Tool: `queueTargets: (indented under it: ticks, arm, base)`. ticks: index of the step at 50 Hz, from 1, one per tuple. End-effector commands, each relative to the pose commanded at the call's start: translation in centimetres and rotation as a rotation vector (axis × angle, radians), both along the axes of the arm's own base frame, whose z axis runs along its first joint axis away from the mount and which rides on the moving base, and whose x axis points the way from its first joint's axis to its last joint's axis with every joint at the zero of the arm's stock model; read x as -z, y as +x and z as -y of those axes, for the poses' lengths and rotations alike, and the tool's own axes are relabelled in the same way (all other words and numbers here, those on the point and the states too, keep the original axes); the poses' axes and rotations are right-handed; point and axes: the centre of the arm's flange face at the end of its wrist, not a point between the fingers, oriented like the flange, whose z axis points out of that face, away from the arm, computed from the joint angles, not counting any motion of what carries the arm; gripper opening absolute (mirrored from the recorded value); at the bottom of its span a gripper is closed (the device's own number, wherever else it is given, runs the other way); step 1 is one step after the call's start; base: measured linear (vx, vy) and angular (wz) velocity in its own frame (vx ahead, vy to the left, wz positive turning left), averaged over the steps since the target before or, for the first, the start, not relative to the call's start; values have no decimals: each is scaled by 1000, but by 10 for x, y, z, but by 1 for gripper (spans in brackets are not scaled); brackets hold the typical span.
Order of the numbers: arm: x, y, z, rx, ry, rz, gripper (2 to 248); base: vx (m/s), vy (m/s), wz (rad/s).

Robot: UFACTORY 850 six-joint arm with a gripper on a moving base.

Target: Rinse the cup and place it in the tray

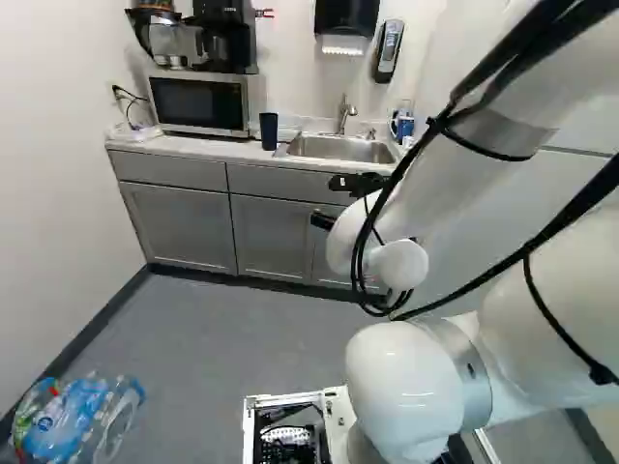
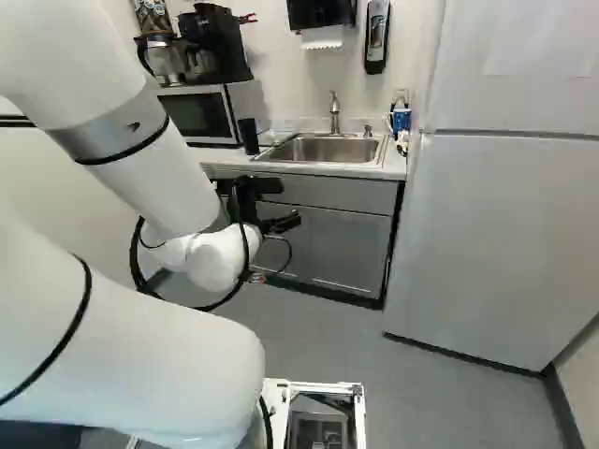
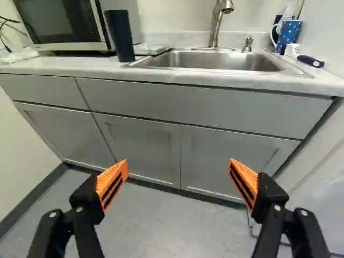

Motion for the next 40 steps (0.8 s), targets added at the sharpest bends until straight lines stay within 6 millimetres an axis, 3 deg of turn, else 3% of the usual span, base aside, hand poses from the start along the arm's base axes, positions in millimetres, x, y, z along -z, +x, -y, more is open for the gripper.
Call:
queueTargets:
  ticks: [40]
  arm:
    - [0,0,0,0,0,0,247]
  base:
    - [0,0,0]
